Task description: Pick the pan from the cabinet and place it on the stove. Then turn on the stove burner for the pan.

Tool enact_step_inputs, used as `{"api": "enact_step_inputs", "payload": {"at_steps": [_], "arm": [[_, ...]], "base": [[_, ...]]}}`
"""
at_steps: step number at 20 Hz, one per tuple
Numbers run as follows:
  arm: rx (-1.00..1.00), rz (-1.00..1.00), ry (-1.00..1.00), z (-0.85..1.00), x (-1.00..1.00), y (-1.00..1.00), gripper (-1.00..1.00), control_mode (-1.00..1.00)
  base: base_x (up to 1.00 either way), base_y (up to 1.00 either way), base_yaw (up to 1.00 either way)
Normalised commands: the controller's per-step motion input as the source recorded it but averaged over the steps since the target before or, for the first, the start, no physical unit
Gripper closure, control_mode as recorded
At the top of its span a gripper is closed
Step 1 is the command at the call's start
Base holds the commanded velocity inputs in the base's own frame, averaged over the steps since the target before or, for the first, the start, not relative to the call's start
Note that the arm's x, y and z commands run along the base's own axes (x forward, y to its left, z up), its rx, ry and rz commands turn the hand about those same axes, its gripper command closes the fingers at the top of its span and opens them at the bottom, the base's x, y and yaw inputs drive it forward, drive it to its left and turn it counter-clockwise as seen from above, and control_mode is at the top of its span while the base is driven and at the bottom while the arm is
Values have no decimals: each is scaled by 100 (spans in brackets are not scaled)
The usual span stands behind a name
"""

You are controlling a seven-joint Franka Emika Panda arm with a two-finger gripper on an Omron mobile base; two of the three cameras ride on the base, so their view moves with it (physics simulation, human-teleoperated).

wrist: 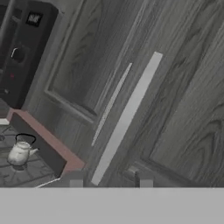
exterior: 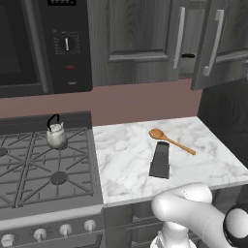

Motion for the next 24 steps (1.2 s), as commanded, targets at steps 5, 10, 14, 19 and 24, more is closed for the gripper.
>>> {"api": "enact_step_inputs", "payload": {"at_steps": [5, 10, 14, 19, 24], "arm": [[-30, -5, 0, 29, 0, 95, -100, -100], [-36, -2, -9, 19, 0, 87, -100, -100], [-42, -2, -8, 0, 1, 71, -100, -100], [-45, -8, -1, -6, 20, 45, -100, -100], [-36, -14, 0, -6, 46, 5, -100, -100]], "base": [[0, 0, 0], [0, 0, 0], [0, 0, 0], [0, 0, 0], [0, 0, 0]]}}
